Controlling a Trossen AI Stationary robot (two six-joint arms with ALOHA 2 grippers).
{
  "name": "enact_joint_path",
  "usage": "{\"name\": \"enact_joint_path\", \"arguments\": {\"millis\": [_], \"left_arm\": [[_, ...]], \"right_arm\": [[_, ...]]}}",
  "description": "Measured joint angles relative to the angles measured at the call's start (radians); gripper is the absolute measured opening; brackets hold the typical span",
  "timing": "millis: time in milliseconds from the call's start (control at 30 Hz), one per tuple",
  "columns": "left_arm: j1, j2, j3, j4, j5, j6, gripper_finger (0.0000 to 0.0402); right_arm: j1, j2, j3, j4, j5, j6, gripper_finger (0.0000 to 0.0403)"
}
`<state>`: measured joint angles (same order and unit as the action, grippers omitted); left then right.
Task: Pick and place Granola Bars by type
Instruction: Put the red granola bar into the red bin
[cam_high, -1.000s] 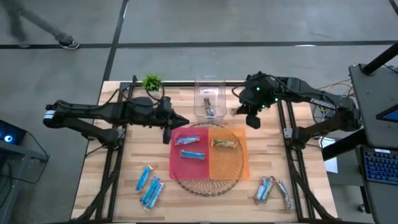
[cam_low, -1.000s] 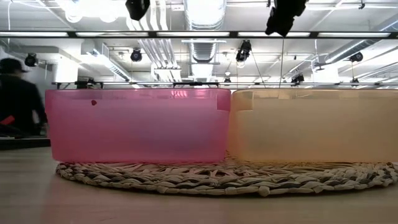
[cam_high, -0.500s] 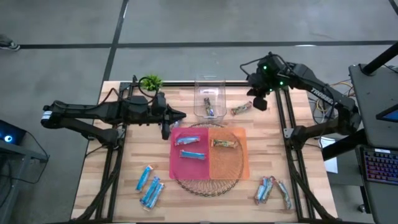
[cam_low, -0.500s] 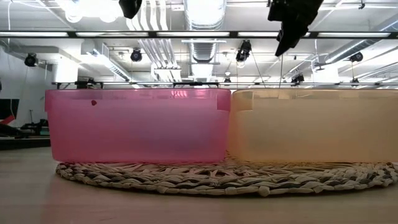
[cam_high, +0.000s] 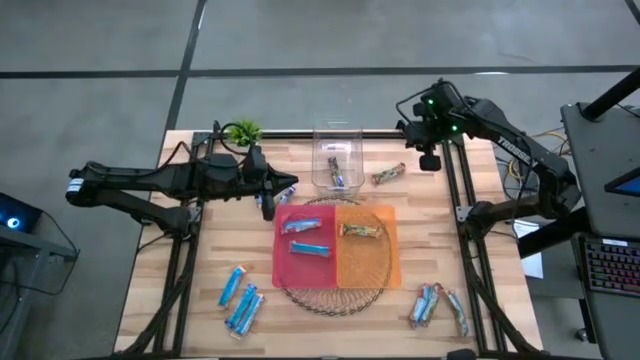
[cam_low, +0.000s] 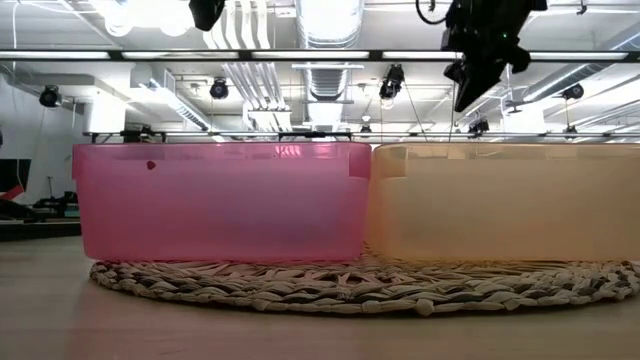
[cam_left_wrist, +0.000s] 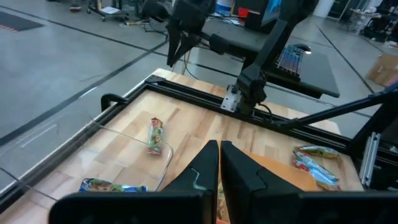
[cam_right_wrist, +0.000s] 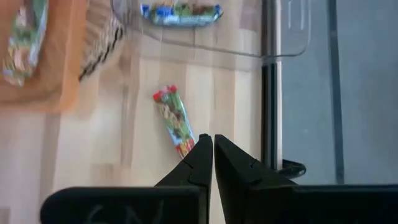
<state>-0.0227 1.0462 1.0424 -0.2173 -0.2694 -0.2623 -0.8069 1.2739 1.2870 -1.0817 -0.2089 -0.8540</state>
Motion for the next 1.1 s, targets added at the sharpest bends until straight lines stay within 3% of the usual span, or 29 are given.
{"name": "enact_joint_path", "arguments": {"millis": [1100], "left_arm": [[0.0,0.0,0.0,-0.004,-0.046,0.002,0.0]], "right_arm": [[-0.02,0.355,-0.041,0.043,-0.001,-0.171,0.0009]]}}
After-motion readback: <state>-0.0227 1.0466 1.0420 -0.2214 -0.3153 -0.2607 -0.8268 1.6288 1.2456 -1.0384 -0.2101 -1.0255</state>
